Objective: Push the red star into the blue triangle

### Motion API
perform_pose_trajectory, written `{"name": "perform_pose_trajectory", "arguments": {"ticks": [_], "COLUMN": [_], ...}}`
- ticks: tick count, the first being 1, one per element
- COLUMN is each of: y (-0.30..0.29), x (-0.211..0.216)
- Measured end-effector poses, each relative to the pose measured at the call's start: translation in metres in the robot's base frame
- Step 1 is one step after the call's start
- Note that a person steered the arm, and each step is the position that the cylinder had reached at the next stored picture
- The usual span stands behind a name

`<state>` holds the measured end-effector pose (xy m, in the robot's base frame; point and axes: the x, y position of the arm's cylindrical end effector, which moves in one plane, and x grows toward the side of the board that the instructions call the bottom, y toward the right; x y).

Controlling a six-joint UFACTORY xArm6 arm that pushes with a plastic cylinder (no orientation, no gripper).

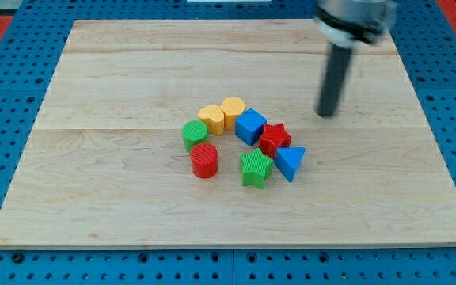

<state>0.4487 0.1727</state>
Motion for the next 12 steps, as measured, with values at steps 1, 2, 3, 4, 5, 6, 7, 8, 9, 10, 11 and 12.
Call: {"name": "perform_pose_trajectory", "arguments": {"ticks": [1,2,3,4,5,6,7,8,9,10,11,12], "y": [0.014,-0.037,-0.096,-0.135,-0.157,-0.159,-0.158,-0.151,-0.135,-0.134,-0.136,-0.142], "x": [0.082,0.084,0.088,0.085,0.089,0.092,0.092,0.092,0.083,0.073,0.07,0.074]}}
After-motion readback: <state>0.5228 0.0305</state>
